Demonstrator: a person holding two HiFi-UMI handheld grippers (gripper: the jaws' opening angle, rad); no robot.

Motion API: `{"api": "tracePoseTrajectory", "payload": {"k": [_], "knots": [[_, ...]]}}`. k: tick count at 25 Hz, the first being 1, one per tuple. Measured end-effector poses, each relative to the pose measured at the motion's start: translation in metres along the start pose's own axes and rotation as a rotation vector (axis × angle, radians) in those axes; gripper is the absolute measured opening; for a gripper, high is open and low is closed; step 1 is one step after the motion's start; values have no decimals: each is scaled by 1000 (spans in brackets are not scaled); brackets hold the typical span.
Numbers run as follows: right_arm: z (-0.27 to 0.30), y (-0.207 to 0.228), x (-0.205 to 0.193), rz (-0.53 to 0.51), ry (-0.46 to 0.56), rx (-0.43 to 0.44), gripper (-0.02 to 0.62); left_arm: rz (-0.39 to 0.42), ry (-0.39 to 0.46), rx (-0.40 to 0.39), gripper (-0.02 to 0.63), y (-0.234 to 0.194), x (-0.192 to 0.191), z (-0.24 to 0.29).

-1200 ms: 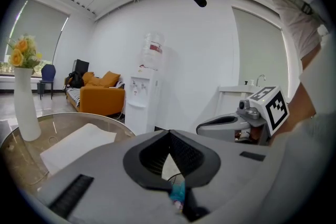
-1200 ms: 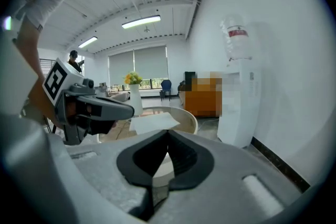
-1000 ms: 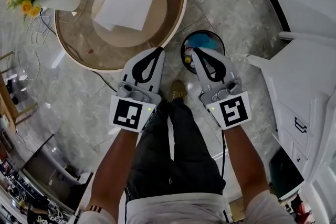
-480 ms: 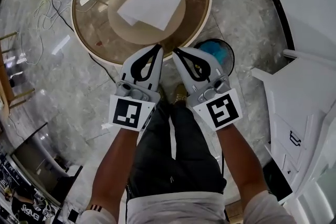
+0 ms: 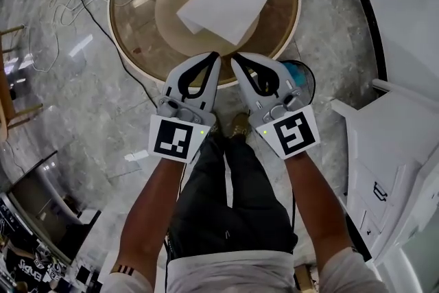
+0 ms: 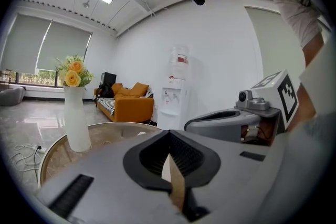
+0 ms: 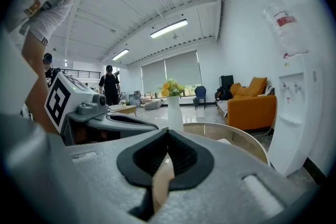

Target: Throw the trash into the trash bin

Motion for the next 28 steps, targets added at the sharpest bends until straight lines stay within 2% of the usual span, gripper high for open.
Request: {"api": "tracePoseTrajectory", "payload": {"k": [9, 12, 15, 22, 28], "knots": [[37, -3, 10, -32, -46, -18, 2, -14, -12, -16, 0, -42, -2, -4], [51, 3, 11, -49, -48, -21, 7, -10, 9, -3, 0, -59, -2, 1], [67, 12, 5, -39, -81, -6, 57, -7, -5, 6, 0, -71, -3, 8], [104, 38, -12, 4, -149, 34, 244, -26, -27, 56, 0, -97, -7, 23], [130, 56, -27, -28, -234, 52, 310, -53, -46, 83, 0, -108, -8, 36]]}}
Point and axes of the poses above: the fingertips, and each gripper's own axes: z forward along the fingers, y to its right, x out of its top, the point moved 2 cm from there along -z, backward along the fingers, and after that the axes turned 10 degrees about -y, right-handed, at the moved point
